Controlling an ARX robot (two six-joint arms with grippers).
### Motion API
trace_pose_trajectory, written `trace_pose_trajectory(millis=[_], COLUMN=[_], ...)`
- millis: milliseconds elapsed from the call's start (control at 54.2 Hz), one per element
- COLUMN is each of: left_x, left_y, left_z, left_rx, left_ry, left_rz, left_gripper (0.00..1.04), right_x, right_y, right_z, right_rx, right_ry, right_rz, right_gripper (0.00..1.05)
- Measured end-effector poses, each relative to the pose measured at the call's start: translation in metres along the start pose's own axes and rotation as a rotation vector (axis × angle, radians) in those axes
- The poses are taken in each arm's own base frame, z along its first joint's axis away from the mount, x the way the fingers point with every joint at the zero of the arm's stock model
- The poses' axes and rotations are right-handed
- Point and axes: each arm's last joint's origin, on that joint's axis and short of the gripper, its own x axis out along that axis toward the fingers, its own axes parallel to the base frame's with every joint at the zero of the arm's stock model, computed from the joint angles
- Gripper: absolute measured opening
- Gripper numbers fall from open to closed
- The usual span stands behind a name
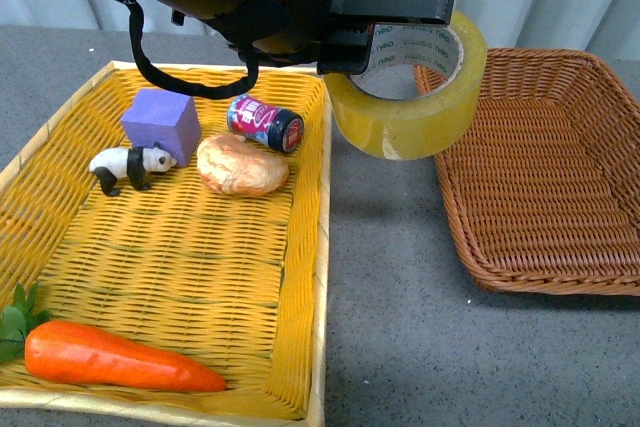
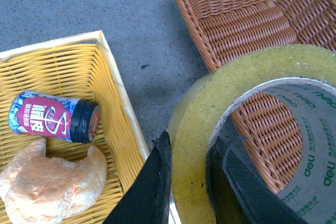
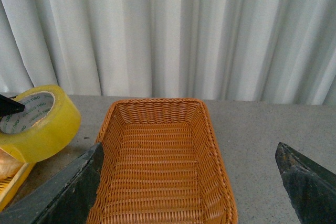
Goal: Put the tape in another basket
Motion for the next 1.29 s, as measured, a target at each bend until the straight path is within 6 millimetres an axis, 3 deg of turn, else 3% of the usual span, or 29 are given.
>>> trace_pose_trajectory(millis=[111,203,332,628,739,886,1089,1293], left_x=[0.000,0.000,0.000,0.000,0.000,0.000,0.000,0.000], left_y=[0.000,0.000,0.000,0.001,0.001,0.001,0.001,0.001], left_z=[0.000,0.000,0.000,0.000,0.000,0.000,0.000,0.000], left_rx=[-0.001,0.000,0.000,-0.002,-0.001,-0.001,-0.001,-0.001], left_ry=[0.000,0.000,0.000,-0.001,0.000,0.000,0.000,0.000], left_rz=[0.000,0.001,0.001,0.004,0.001,0.002,0.003,0.003], left_gripper=[0.16,0.16,0.16,0.16,0.16,0.16,0.16,0.16], right_x=[0.002,0.017,0.062,0.155,0.204,0.244,0.282,0.296], right_y=[0.000,-0.004,-0.012,-0.005,0.007,0.028,0.063,0.086], right_z=[0.002,0.010,0.041,0.053,0.063,0.073,0.076,0.065], right_rx=[-0.036,-0.067,-0.091,-0.209,-0.246,-0.288,-0.404,-0.436], right_ry=[0.230,0.317,0.315,0.458,0.526,0.587,0.629,0.671], right_rz=[-0.152,-0.129,0.036,0.307,0.424,0.551,0.704,0.787], right_gripper=[0.96,0.96,0.96,0.96,0.96,0.96,0.96,0.96])
